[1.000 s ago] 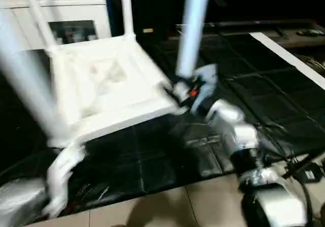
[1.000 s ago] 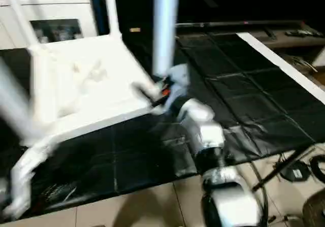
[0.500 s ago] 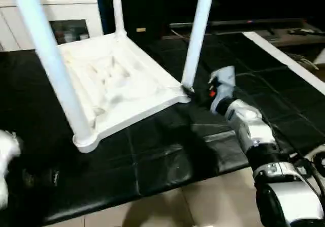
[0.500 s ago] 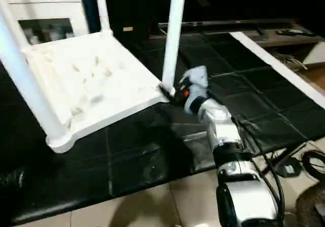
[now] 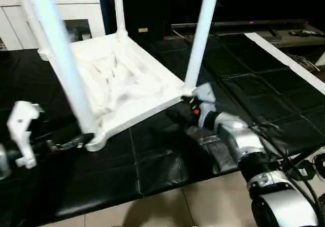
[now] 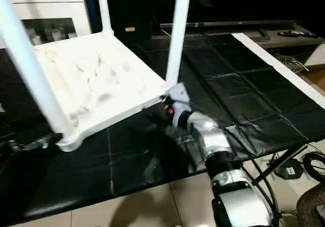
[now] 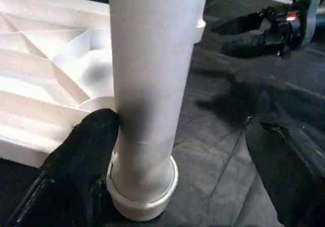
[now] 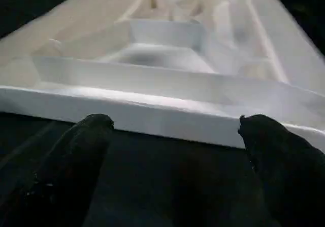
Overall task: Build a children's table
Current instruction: Flip table
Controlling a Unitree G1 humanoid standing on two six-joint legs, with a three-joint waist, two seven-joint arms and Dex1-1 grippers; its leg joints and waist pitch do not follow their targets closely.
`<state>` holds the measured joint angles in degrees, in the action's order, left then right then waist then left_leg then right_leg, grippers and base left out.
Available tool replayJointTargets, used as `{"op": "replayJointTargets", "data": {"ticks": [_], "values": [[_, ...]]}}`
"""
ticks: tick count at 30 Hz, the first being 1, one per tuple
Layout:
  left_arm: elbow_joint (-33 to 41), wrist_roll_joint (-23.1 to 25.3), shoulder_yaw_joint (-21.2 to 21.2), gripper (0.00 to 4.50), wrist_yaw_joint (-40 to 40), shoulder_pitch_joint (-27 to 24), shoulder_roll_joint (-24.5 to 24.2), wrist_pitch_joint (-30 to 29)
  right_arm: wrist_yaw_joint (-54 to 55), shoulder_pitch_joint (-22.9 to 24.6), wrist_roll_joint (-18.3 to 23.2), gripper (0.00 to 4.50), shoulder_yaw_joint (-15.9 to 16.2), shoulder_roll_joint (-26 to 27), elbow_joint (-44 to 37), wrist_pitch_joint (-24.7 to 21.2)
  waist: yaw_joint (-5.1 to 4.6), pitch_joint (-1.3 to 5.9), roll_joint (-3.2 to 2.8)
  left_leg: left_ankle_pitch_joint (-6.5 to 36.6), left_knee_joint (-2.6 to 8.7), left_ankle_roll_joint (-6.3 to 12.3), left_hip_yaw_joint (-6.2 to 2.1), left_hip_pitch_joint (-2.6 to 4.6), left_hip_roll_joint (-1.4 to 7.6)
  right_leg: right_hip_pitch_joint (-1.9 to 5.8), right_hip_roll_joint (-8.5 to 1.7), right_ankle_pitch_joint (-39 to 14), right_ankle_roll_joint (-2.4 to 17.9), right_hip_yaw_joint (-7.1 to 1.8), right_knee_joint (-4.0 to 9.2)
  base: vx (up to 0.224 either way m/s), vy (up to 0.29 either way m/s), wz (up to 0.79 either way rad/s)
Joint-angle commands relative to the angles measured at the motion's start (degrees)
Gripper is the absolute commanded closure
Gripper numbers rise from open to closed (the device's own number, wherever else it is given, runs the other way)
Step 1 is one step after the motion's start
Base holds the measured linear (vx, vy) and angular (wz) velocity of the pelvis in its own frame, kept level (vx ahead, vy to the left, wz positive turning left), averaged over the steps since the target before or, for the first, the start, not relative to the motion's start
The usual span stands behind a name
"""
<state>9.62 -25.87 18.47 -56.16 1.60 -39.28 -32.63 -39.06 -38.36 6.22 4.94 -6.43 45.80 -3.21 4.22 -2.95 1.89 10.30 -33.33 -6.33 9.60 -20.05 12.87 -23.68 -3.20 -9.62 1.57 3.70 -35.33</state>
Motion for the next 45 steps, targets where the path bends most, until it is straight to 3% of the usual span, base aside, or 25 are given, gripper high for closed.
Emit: {"op": "replayJointTargets", "data": {"ticks": [1,7,10,14,17,22,26,31,33,34,40,45], "values": [[-0.56,1.44,-3.36,0.07,1.01,1.96,1.31,1.05,0.65,-0.78,-1.35,0.0,1.61,0.99,0.89,0.01,0.14,3.23,-1.73,16.92,4.03,-0.75,0.18,0.52,0.08,2.58,-3.36,-16.46,10.19,-2.53,4.15,0.0,0.0,0.0],[-3.5,4.15,-7.21,0.07,4.15,6.04,3.61,2.44,2.27,-1.48,-3.69,0.0,4.39,2.61,2.5,0.15,0.85,3.35,-1.8,17.21,4.01,-1.52,0.15,0.67,0.11,2.53,-3.43,-15.17,10.3,-2.57,3.96,0.0,0.0,0.0],[-4.87,6.02,-7.54,0.07,6.15,6.82,3.8,3.68,3.4,-1.59,-3.78,0.0,3.52,2.8,2.2,1.2,0.72,3.4,-1.62,16.67,4.09,-1.73,0.0,0.29,0.08,2.93,-3.56,-15.21,9.53,-2.56,3.89,0.0,0.0,0.0],[-6.8,9.72,-7.74,0.07,12.66,8.15,5.13,4.62,3.01,-1.12,-3.43,0.0,2.27,1.96,1.12,2.65,0.75,3.55,-1.69,15.39,3.84,-1.41,0.1,0.35,0.05,2.94,-3.47,-13.86,9.33,-2.57,3.82,0.0,0.0,0.0],[-6.96,10.71,-7.28,0.07,17.9,9.47,8.32,4.84,2.17,0.03,-3.16,0.0,2.27,1.28,-0.47,2.18,0.82,3.51,-1.64,15.45,3.71,-1.18,0.24,0.37,0.08,2.88,-3.42,-13.08,10.02,-2.56,3.86,0.0,0.0,0.0],[-5.39,11.44,-6.94,0.07,26.15,9.37,14.81,6.22,1.08,3.24,-2.72,0.0,2.99,0.46,-4.4,1.33,0.89,3.48,-1.63,16.02,3.76,-0.76,0.12,0.16,0.04,3.04,-3.42,-14.46,9.3,-2.44,4.22,0.0,0.0,0.0],[-4.61,14.33,-4.48,0.07,35.42,7.46,18.97,7.58,-0.82,6.45,-2.28,0.0,3.46,-0.13,-8.9,0.89,0.85,3.52,-1.66,16.42,3.71,-0.47,0.04,0.07,0.16,3.1,-3.34,-14.47,8.99,-2.32,4.3,0.0,0.0,0.0],[-0.6,16.28,-1.2,0.07,41.93,2.2,22.97,10.35,-5.38,11.79,0.13,0.0,4.65,-0.83,-17.86,-1.53,0.64,3.27,-0.9,16.37,3.88,0.86,-0.06,-0.41,0.19,3.15,-3.31,-17.75,7.01,-2.2,4.87,0.0,0.0,0.0],[-0.53,17.78,1.58,0.07,46.35,0.67,23.8,11.17,-6.15,13.74,0.57,0.0,5.19,-0.99,-20.37,-2.27,0.64,3.34,-1.04,16.64,3.77,1.14,-0.05,-0.29,0.13,3.02,-3.26,-18.6,6.72,-2.24,5.02,0.0,0.0,0.0],[-0.6,17.98,2.46,0.07,47.44,0.27,23.92,11.27,-6.28,14.12,0.69,0.0,5.25,-1.01,-20.81,-2.34,0.54,3.18,-1.02,17.91,3.85,1.27,-0.1,-0.14,0.04,2.78,-3.23,-21.39,5.84,-2.08,5.37,0.0,0.0,0.0],[-4.18,19.11,9.92,0.07,55.54,0.7,23.15,11.31,-4.97,15.29,0.41,0.0,4.8,-1.07,-22.37,-3.51,0.35,2.97,-1.12,19.97,3.92,1.03,-0.32,0.11,-0.08,2.29,-3.12,-24.94,4.37,-1.87,5.9,0.0,0.0,0.0],[-4.62,17.74,9.46,0.07,52.64,1.02,21.51,11.35,-5.66,15.92,0.63,0.0,5.26,-1.52,-24.07,-4.23,0.62,3.22,-1.32,19.48,4.0,1.03,-0.44,0.26,0.11,2.26,-3.16,-20.75,5.74,-2.04,5.51,0.0,0.0,0.0]]}}
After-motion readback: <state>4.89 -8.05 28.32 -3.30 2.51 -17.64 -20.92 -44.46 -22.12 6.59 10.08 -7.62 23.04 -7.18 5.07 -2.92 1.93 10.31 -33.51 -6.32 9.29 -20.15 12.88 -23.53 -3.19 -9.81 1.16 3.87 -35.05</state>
